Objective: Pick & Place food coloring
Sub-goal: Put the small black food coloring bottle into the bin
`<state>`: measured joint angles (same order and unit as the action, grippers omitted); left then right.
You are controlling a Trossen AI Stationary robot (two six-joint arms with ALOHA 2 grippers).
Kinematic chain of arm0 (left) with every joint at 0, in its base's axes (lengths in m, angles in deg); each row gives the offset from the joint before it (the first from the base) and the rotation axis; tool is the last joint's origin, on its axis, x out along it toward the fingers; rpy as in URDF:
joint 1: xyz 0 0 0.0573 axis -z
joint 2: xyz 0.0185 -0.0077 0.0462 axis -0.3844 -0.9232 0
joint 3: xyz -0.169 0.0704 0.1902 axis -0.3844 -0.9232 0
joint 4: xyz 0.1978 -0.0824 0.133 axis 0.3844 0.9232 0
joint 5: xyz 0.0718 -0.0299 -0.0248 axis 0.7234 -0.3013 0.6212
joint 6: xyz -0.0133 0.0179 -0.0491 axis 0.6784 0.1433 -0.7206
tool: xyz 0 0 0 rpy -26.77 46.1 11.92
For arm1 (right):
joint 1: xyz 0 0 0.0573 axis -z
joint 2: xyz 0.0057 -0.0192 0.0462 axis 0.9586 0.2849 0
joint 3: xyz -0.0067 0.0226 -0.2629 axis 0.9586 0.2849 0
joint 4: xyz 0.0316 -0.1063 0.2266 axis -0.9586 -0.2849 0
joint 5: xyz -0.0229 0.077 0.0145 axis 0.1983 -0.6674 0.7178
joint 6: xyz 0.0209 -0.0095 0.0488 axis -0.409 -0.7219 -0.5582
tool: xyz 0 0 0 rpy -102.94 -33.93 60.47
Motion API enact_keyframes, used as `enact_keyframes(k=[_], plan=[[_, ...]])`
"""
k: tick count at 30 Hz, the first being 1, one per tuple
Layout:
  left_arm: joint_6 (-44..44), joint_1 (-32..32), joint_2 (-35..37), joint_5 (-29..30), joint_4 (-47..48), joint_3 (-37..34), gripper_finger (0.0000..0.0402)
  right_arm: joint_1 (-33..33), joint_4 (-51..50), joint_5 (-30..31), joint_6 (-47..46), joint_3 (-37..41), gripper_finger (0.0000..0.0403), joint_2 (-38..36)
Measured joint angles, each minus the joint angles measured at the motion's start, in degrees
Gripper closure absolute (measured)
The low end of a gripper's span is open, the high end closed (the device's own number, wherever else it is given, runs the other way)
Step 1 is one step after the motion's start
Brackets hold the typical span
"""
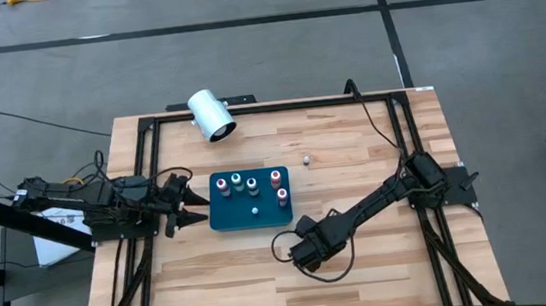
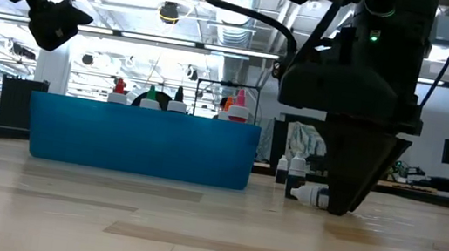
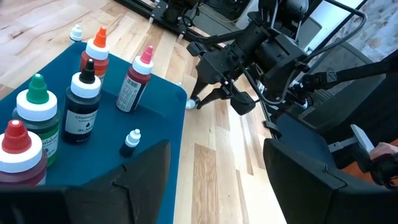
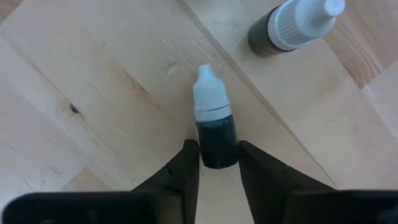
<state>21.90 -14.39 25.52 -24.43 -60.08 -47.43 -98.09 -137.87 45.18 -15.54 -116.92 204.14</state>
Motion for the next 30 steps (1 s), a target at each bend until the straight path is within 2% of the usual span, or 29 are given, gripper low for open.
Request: enact_keyframes(k=[4, 8, 21, 25, 30], plan=[[0.0, 0.0, 0.0, 0.2, 0.0, 0.0, 0.0152, 0.0, 0.5, 0.0, 0.0, 0.0, 0.0330, 0.0], [0.0, 0.0, 0.0, 0.2, 0.0, 0.0, 0.0152, 0.0, 0.5, 0.0, -0.6, 0.0, 0.0335, 0.0], [1.0, 0.0, 0.0, 0.2, 0.0, 0.0, 0.0152, 0.7, -2.5, -2.7, 1.4, -1.7, 0.0229, 0.0], [1.1, 0.0, 0.0, 0.2, 0.0, 0.0, 0.0152, 1.2, -2.9, -2.8, 1.5, -1.8, 0.0213, 0.0], [1.1, 0.0, 0.0, 0.2, 0.0, 0.0, 0.0152, 1.9, -1.8, -2.7, 1.5, -1.8, 0.0213, 0.0]])
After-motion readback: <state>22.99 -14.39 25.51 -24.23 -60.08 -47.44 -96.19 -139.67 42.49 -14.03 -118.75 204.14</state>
